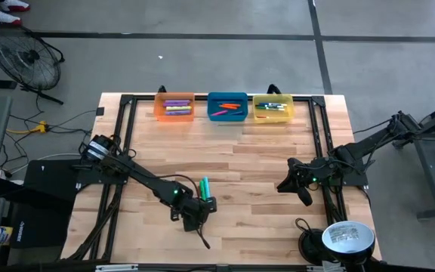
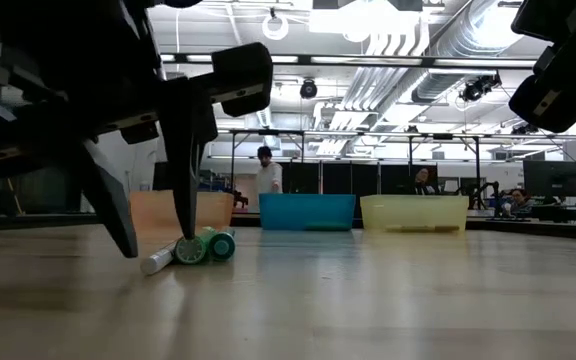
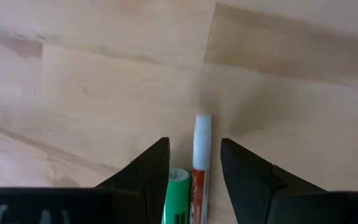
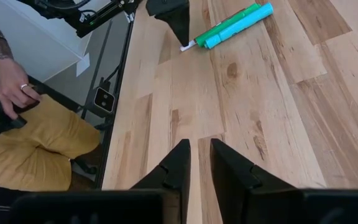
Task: Pick & Place Markers
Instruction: Put the brown marker into the yellow bin
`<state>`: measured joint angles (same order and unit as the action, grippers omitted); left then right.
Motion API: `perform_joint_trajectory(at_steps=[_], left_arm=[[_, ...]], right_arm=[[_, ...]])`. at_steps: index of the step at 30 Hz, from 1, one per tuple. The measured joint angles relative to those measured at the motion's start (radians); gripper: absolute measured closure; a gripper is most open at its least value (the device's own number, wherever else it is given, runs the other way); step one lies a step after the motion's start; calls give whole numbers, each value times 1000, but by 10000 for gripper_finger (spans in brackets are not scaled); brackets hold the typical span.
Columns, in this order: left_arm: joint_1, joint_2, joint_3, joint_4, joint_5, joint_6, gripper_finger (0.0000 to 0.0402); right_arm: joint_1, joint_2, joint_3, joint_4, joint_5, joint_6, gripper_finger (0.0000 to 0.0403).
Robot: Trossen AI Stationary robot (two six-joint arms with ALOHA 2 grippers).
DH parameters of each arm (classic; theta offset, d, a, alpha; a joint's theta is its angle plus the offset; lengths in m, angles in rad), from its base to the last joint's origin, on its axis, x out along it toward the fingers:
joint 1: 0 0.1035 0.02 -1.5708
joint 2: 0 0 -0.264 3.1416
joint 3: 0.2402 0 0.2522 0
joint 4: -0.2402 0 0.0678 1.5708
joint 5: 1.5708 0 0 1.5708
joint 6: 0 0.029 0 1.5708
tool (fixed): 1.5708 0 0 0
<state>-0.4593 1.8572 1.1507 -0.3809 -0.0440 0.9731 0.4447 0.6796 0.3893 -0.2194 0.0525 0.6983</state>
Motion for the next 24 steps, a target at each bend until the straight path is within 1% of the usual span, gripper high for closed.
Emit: perform_joint_trajectory(at_steps=[6,15,18,24], left_arm=[[20,0,0,-54,-17,24,262],[21,1,0,-65,-7,25,262],[21,31,14,-74,3,25,262],[21,49,26,-84,-14,18,262]], right_arm=[[0,0,0,0,0,0,356],[0,0,0,0,0,0,350],[0,0,0,0,0,0,351],[0,0,0,0,0,0,354]])
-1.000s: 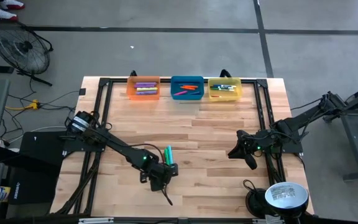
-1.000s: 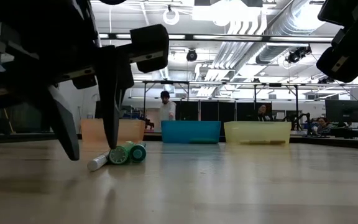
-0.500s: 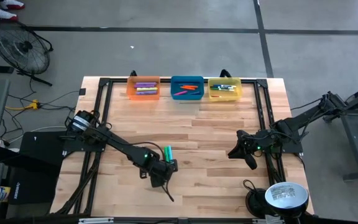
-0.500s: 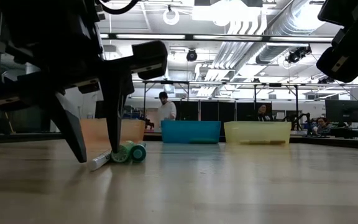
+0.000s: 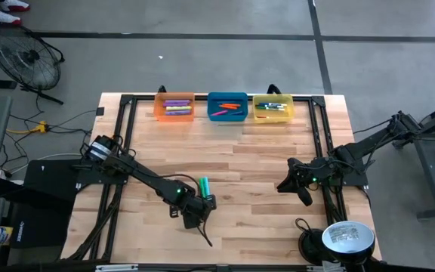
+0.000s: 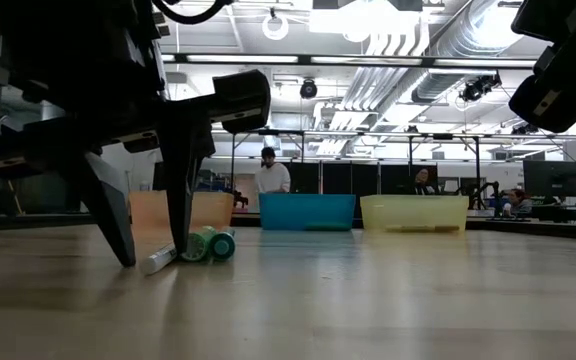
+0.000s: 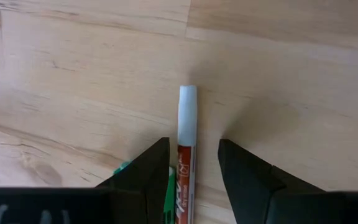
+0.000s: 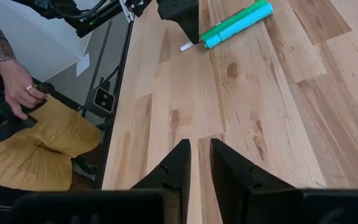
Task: Pick & Place Markers
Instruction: Put the brown marker into the yellow bin
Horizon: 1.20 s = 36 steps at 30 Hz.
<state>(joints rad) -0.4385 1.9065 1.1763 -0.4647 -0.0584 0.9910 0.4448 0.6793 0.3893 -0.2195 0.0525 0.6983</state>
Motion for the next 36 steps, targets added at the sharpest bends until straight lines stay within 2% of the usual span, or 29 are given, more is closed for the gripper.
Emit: perform_joint_trajectory(at_steps=[6,12,17,24,29,36], left_arm=[[0,4,3,-56,0,-1,271],[0,37,5,-83,3,-34,308],[17,77,63,-140,32,-61,335],[44,161,186,-307,126,-117,365],[80,165,188,-307,249,-237,369],[128,168,183,-279,337,-409,386]], right_arm=[[0,0,0,0,0,0,350],[0,0,0,0,0,0,354],[0,0,0,1,0,0,352],[0,0,0,0,0,0,352],[0,0,0,0,0,0,354],[0,0,0,0,0,0,350]])
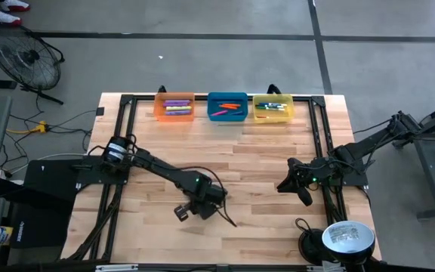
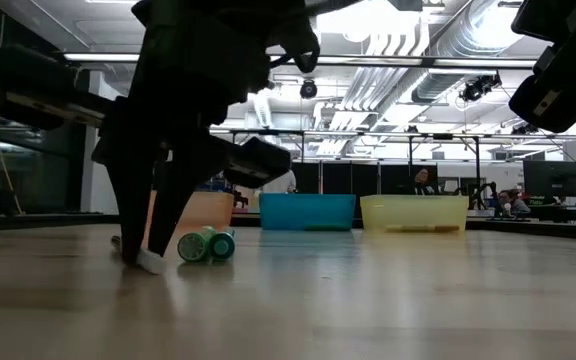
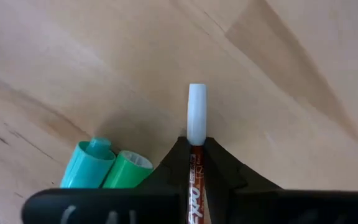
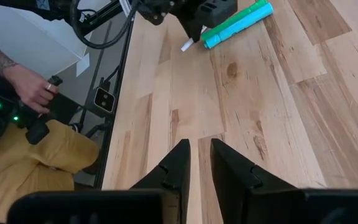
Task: Pick & Place Markers
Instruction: Put the brown marker into the yellow bin
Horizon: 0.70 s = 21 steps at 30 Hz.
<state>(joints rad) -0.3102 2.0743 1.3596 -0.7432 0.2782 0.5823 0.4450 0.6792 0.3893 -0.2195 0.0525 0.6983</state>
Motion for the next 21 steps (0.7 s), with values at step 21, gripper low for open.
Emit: perform_joint_trajectory(at_steps=[21], left_arm=[[27,-40,37,35,-28,-303,388]], right_arm=[[0,0,0,16,125,-546,356]])
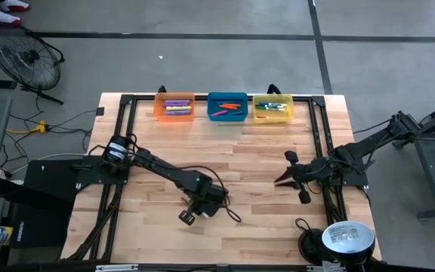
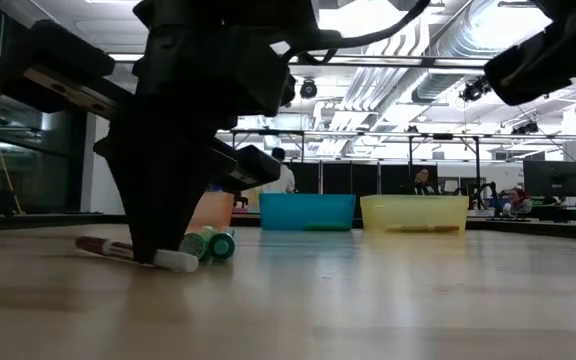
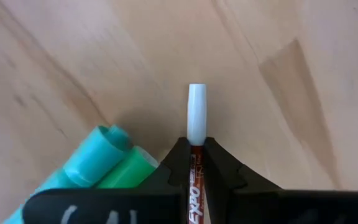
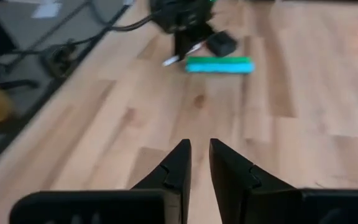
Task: Pick & Place Markers
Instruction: Put the brown marker into the yellow bin
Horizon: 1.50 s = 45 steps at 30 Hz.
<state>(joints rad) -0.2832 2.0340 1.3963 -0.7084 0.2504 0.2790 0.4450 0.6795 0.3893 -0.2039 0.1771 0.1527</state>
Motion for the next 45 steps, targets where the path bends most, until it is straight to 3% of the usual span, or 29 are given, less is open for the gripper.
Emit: perform_joint_trajectory(at_steps=[6,21,34,39,45], left_arm=[[18,3,108,-24,-86,-1,390],[118,-2,516,-189,-87,-46,398],[96,5,540,-422,-139,4,401],[74,20,537,-415,-164,5,363],[55,55,536,-409,-152,-53,268]], right_arm=[[0,0,0,26,110,29,354],[0,0,0,227,107,319,356],[0,1,0,223,102,364,350],[0,1,0,200,106,364,343],[0,1,0,178,105,367,338]])
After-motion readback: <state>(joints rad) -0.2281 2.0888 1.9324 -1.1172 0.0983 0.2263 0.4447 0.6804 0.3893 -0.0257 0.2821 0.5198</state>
